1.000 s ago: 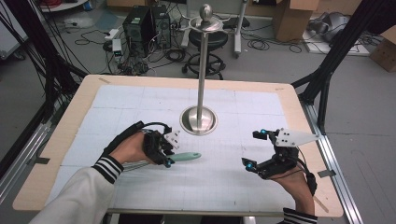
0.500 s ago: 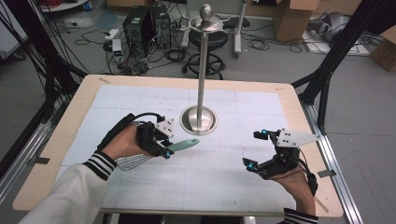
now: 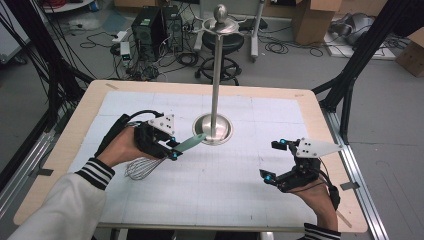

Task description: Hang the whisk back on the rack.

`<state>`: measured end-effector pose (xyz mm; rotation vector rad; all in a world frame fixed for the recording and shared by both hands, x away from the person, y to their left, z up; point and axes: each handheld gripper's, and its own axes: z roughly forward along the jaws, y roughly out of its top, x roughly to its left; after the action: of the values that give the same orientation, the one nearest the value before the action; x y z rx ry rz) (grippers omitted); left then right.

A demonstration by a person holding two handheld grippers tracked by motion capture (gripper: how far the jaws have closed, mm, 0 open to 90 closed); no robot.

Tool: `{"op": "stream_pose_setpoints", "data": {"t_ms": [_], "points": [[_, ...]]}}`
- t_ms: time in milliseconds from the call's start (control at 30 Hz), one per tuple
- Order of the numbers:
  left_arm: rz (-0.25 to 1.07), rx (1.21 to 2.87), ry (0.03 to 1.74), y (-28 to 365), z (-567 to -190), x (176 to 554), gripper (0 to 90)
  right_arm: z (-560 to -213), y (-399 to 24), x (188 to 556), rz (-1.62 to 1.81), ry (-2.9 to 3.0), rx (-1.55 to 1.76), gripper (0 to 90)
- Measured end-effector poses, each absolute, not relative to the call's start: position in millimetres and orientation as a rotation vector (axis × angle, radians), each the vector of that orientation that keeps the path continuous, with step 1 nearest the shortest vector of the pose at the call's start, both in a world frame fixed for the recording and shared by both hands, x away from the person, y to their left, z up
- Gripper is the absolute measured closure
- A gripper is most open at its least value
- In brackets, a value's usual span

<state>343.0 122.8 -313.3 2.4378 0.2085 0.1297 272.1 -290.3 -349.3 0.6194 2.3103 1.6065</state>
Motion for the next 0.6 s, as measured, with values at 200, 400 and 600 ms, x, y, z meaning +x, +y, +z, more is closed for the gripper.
{"op": "stream_pose_setpoints", "data": {"t_ms": [200,400,600], "points": [[0.143,2.380,0.225,126.9,-298.9,344.3,69.3,-349.1,-290.1,272.1,1.611,2.312,0.616,0.5],[0.168,2.345,0.251,134.6,-287.0,345.2,69.3,-347.8,-291.9,271.0,1.614,2.304,0.615,0.4],[0.165,2.298,0.276,143.6,-277.2,348.1,69.3,-347.7,-292.0,270.7,1.617,2.304,0.619,0.5]]}}
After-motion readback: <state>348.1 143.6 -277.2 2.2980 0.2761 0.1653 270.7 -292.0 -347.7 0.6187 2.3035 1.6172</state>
